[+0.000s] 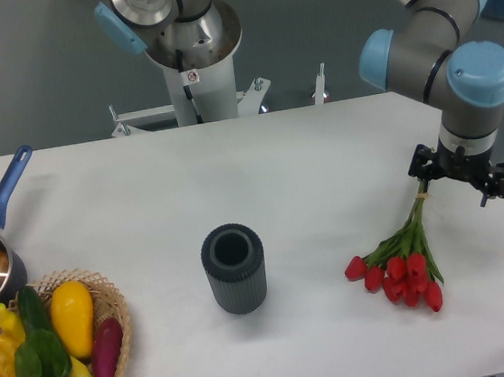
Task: Place the flowers on the table
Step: 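Open the gripper to release the tulip stems and lift it away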
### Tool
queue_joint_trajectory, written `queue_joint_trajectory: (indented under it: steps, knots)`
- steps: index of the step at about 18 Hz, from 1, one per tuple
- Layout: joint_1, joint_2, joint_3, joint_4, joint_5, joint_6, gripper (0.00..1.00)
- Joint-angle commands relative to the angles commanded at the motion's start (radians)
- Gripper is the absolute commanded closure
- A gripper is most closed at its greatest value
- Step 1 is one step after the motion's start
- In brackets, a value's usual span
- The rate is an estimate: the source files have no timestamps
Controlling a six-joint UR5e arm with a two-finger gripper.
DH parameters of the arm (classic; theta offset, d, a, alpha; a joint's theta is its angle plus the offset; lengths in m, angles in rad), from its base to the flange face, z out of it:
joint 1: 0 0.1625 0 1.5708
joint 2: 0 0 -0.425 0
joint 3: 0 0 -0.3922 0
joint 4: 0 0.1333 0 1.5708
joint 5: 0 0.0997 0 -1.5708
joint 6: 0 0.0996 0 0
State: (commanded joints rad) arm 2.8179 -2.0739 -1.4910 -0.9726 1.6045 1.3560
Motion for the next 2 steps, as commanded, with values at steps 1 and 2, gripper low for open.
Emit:
queue_joint_trajectory:
  steps: [1, 2]
  knots:
    - [-0.002, 0.0, -0.002, 0.0, 0.0, 0.0, 0.0]
    - [-0.003, 0.002, -0.002, -0.002, 0.0, 0.0, 0.0]
